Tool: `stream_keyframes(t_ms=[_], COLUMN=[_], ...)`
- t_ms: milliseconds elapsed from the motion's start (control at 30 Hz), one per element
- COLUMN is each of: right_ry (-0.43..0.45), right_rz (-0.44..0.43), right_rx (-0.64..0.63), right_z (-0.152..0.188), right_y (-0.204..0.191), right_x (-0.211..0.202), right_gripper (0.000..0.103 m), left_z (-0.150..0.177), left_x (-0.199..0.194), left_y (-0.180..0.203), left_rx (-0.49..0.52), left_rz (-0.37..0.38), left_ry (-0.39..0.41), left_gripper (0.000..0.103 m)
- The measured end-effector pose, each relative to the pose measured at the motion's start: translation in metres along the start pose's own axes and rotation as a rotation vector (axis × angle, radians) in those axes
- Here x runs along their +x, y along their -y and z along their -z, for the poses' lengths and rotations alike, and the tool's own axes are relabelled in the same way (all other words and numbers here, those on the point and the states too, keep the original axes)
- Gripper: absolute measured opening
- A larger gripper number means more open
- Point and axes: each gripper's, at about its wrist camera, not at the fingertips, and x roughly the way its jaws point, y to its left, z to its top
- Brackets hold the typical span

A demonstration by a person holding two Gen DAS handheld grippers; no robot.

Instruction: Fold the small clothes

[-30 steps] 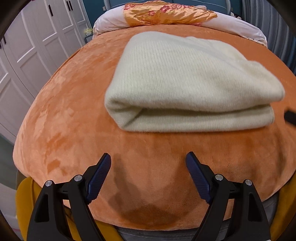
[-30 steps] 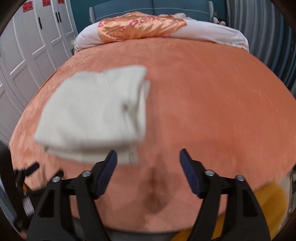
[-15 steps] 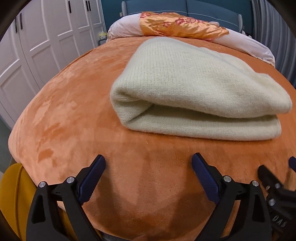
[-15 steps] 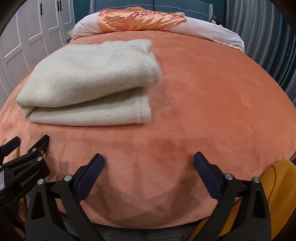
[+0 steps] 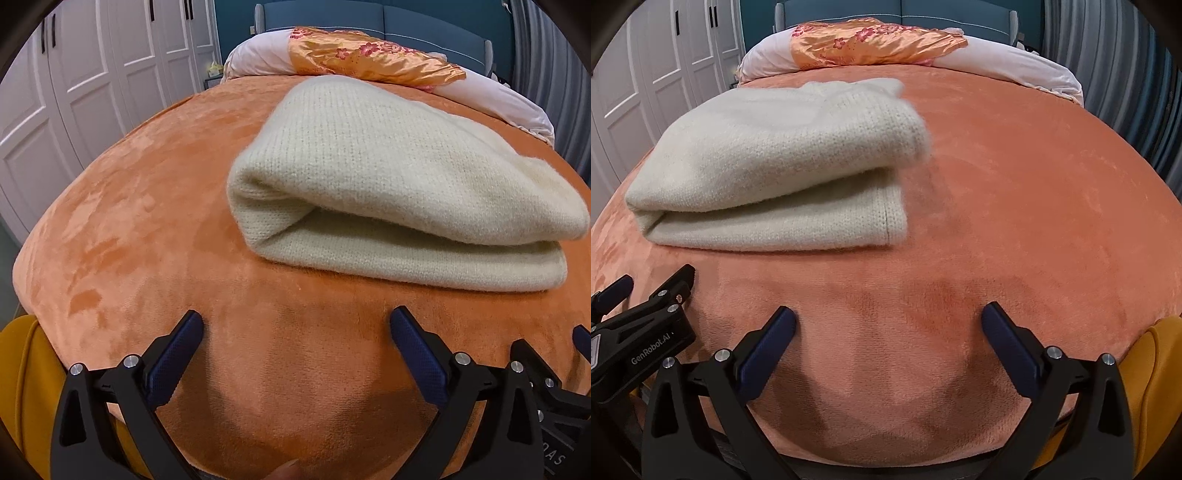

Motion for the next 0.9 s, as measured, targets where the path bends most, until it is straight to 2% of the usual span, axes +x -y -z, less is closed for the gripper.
stream_keyframes(t_ms=[100,233,900], right_ry=[0.011,0.002,0.001], right_rz=[-0.045,-0.016,-0.008], right_rx=[0.013,-0.008,-0.008], right_z=[0.0001,0.0005,0.0027], right_y=[0.0010,-0.0050,-0.0075], right_x=[-0.0030,-0.0012,-0.0019], right_gripper=[0.098,0.098,0.098], left_z=[0.0003,0.0008,-0.0005], left_x=[0.0006,-0.0001,0.0001], left_y=[-0.0026,-0.0033,0.0021], left_rx=[-0.013,-0.010,0.005], left_rz=[0.012,0.007,-0.020], left_ry=[0.001,0.003,0.004], left_gripper=[0.098,0.098,0.098])
